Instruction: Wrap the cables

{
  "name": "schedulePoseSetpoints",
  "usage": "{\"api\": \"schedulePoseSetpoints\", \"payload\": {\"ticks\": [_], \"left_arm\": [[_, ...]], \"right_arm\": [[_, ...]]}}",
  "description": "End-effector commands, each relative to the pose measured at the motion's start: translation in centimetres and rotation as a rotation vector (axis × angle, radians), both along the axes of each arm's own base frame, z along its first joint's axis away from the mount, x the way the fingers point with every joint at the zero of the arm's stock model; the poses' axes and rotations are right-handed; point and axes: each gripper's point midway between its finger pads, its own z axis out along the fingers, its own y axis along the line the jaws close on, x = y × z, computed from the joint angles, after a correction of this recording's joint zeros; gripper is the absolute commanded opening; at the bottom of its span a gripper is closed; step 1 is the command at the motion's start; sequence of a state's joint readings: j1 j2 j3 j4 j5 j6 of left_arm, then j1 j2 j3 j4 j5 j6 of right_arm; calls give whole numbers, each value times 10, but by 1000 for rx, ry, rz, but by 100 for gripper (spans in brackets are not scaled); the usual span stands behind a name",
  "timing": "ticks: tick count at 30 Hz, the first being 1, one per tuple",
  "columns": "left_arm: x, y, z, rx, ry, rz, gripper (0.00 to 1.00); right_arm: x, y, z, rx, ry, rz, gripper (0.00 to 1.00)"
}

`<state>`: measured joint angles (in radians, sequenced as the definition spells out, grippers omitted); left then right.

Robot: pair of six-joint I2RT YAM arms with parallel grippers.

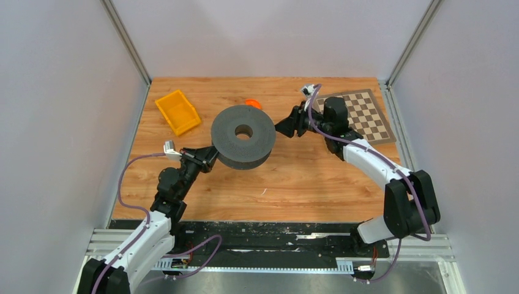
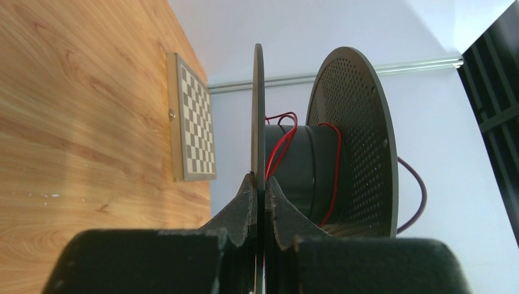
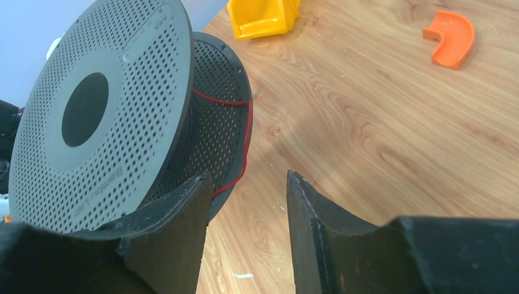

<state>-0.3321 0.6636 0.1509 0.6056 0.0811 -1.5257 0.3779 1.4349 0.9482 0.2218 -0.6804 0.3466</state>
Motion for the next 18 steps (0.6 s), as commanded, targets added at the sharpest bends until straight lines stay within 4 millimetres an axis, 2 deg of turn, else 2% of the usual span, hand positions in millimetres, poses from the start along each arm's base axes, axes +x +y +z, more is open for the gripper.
{"api": "schedulePoseSetpoints", "payload": {"ticks": [1,11,18], "left_arm": [[-9,-2,45,-63,-159,-27,0],[-5,-3,43,-74,-149,-29,0],[1,-4,41,-85,-140,-28,0]], "right_arm": [[9,14,34,37,-106,95,47],[26,21,23,24,-78,91,43],[22,22,22,56,-49,95,27]]}}
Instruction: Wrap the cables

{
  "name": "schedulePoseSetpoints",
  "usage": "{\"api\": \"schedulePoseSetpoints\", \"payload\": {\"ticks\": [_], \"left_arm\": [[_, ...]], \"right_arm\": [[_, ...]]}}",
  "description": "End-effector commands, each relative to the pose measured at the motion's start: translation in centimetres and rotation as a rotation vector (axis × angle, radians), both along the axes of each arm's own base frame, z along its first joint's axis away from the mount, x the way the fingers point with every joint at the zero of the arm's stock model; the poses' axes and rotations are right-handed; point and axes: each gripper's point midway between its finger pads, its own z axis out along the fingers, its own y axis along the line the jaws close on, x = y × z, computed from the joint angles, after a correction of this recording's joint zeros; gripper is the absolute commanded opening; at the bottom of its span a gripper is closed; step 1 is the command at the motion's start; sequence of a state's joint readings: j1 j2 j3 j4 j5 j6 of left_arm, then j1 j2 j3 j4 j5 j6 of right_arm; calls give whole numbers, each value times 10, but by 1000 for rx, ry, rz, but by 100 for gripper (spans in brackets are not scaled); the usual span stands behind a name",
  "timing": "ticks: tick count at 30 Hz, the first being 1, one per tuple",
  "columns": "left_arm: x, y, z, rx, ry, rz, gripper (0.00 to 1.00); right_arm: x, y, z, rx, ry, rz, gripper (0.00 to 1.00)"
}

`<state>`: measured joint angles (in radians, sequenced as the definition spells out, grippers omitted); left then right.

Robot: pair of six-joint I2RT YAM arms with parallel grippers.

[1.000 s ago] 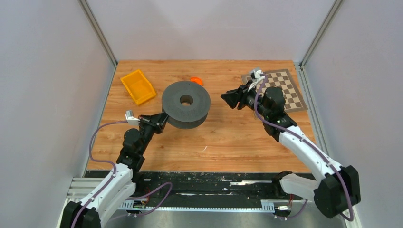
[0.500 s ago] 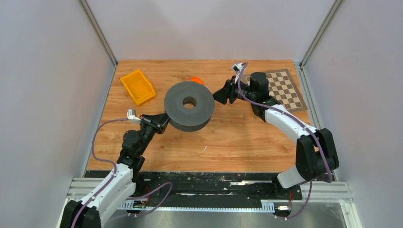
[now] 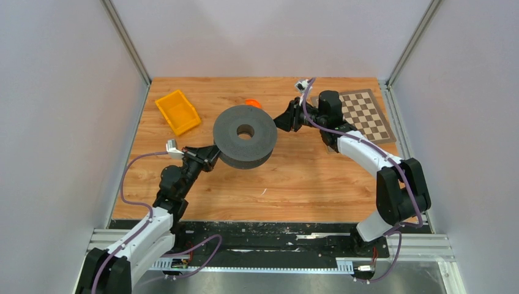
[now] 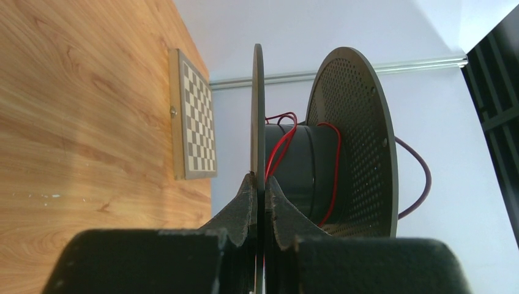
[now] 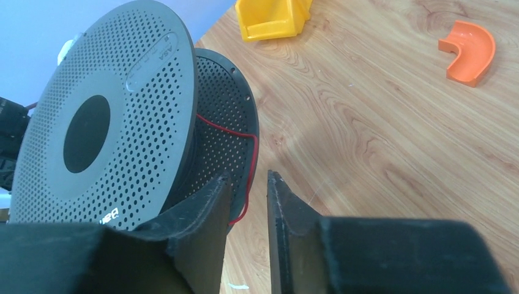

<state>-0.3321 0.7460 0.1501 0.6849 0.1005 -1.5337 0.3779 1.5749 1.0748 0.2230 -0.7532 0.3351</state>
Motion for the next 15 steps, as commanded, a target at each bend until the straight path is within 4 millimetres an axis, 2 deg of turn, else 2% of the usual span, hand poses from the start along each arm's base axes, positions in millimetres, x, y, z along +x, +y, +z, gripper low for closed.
{"api": "schedulePoseSetpoints", "payload": {"ticks": [1,7,11,15], "left_arm": [[-4,1,46,-84,-146,-6,0],[-1,0,46,-91,-143,-8,0],[-1,-1,47,-102,-143,-16,0],[-2,-1,49,-108,-148,-19,0]], "right_arm": [[-2,4,23,64,-47,20,25],[-4,1,21,80,-40,-13,20],[1,1,25,62,-52,-17,34],[6,1,30,46,-72,-25,38]]}}
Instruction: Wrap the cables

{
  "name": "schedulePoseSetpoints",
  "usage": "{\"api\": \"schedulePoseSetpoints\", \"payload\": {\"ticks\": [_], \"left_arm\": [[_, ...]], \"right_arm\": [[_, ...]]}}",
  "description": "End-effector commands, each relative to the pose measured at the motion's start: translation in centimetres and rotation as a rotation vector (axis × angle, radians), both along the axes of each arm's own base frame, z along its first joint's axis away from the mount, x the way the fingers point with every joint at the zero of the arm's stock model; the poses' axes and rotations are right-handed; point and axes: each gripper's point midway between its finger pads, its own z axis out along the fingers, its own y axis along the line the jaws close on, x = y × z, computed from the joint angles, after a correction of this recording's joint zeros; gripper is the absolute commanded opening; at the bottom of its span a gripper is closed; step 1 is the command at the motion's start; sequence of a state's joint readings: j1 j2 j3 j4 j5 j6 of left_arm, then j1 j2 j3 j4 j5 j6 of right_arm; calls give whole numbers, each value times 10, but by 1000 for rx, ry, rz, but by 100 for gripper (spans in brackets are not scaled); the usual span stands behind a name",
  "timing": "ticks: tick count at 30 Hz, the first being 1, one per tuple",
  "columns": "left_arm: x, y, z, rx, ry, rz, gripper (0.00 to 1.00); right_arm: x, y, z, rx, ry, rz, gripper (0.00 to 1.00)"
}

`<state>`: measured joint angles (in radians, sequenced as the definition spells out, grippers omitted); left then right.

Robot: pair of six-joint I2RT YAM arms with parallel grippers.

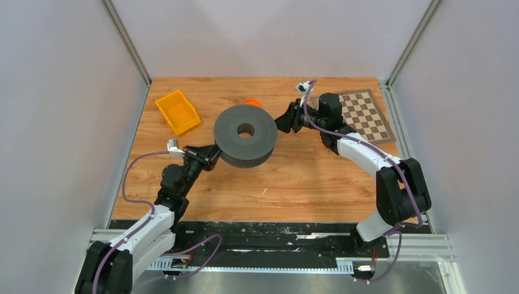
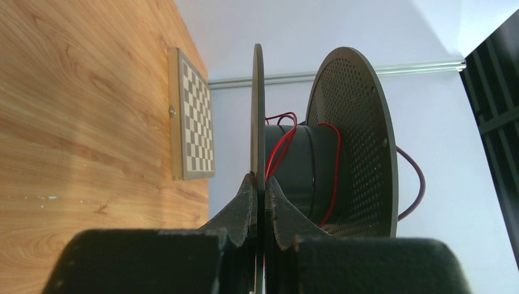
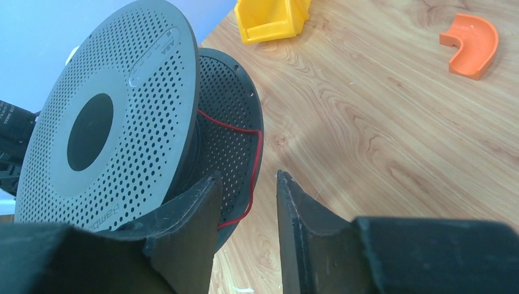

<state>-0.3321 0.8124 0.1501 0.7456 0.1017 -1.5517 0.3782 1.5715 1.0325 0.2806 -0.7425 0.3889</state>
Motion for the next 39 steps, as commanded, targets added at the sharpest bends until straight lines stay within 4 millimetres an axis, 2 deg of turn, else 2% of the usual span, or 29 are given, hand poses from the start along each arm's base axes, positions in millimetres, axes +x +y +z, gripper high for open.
{"api": "schedulePoseSetpoints", "payload": {"ticks": [1,21,23,25,27,28,31,32,36,39], "left_arm": [[-7,1,52,-94,-159,-15,0],[-7,2,55,-104,-162,-11,0],[-6,2,55,-104,-161,-9,0],[-6,2,54,-105,-160,-7,0],[-5,3,53,-108,-156,-2,0],[-4,3,53,-111,-154,1,0],[-1,6,52,-122,-149,25,0],[0,7,51,-125,-149,31,0],[4,12,55,-155,-158,57,0],[8,13,57,-174,-156,65,0]], "right_arm": [[8,1,34,15,-99,-7,38],[14,8,22,0,-54,22,37],[13,9,21,-1,-49,23,34],[12,10,20,2,-40,24,22],[9,10,21,16,-12,12,4],[8,9,24,36,-3,-4,0],[-3,10,41,142,2,-65,0],[-7,11,40,169,20,-103,0],[-22,27,57,299,25,-187,0],[-24,37,62,359,50,-261,0]]}}
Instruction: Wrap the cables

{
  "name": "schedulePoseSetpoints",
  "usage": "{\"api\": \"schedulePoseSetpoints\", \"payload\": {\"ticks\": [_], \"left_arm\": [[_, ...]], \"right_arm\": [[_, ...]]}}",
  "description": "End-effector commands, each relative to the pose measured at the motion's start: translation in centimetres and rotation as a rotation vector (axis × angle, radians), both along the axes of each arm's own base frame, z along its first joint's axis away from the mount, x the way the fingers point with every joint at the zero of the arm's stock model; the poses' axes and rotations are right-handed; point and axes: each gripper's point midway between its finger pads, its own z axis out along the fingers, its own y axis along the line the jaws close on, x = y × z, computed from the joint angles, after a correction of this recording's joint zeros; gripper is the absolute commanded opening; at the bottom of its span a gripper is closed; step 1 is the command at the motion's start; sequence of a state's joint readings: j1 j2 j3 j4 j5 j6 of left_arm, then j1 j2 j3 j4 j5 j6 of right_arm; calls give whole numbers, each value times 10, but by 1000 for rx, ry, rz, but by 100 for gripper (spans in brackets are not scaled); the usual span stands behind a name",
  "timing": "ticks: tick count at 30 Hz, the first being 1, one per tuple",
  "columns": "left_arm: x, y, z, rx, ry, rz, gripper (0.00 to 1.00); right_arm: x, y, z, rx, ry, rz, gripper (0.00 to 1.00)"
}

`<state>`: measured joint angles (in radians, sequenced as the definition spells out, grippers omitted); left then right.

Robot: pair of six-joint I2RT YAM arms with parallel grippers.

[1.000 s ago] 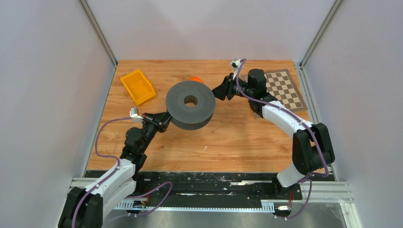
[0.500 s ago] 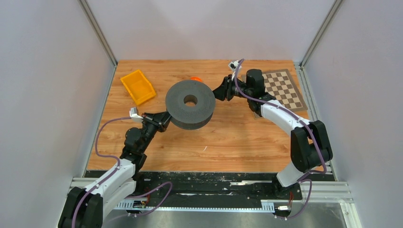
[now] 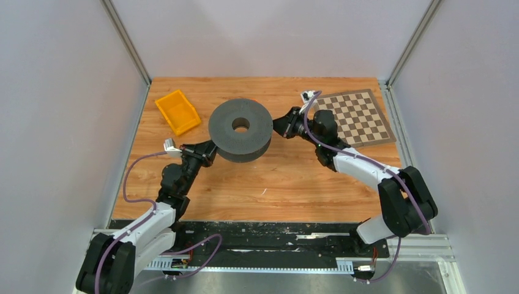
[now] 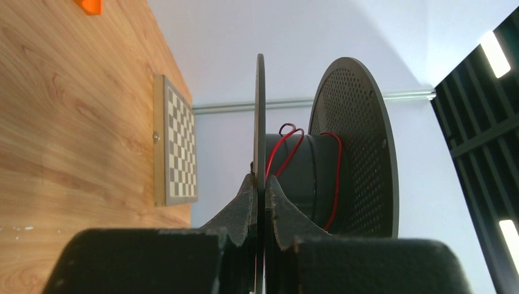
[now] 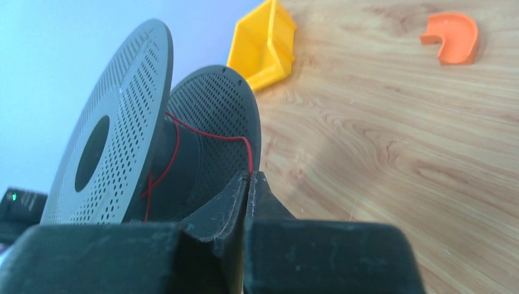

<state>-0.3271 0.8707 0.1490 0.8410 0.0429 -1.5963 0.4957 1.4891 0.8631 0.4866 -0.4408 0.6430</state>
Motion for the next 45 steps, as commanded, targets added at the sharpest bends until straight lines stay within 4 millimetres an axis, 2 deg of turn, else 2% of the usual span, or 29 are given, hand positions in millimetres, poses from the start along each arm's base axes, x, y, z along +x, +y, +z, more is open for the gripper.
{"api": "schedulePoseSetpoints", "payload": {"ticks": [1,7,15,21,24,27,31,34,39,45], "left_arm": [[-2,4,50,-115,-144,8,0],[0,4,47,-120,-131,18,0],[7,6,36,-71,-89,49,0],[14,5,38,-13,-74,63,0],[15,7,39,-12,-73,76,0],[14,9,42,-33,-83,82,0],[12,9,46,-90,-89,70,0],[13,7,49,-121,-87,53,0],[16,6,50,-152,-76,50,0],[17,7,49,-158,-77,56,0]], "right_arm": [[-11,24,60,227,-53,-93,0],[-10,34,57,212,-58,-195,0],[-11,19,58,49,-174,-224,0],[-11,29,67,-55,-263,-182,0],[-8,25,66,-80,-285,-207,0],[-13,25,67,-30,-249,-207,0],[-22,33,63,134,-128,-197,0],[-11,33,57,175,-65,-308,0],[-4,39,55,154,-56,-420,0],[2,29,43,214,21,-561,0]]}}
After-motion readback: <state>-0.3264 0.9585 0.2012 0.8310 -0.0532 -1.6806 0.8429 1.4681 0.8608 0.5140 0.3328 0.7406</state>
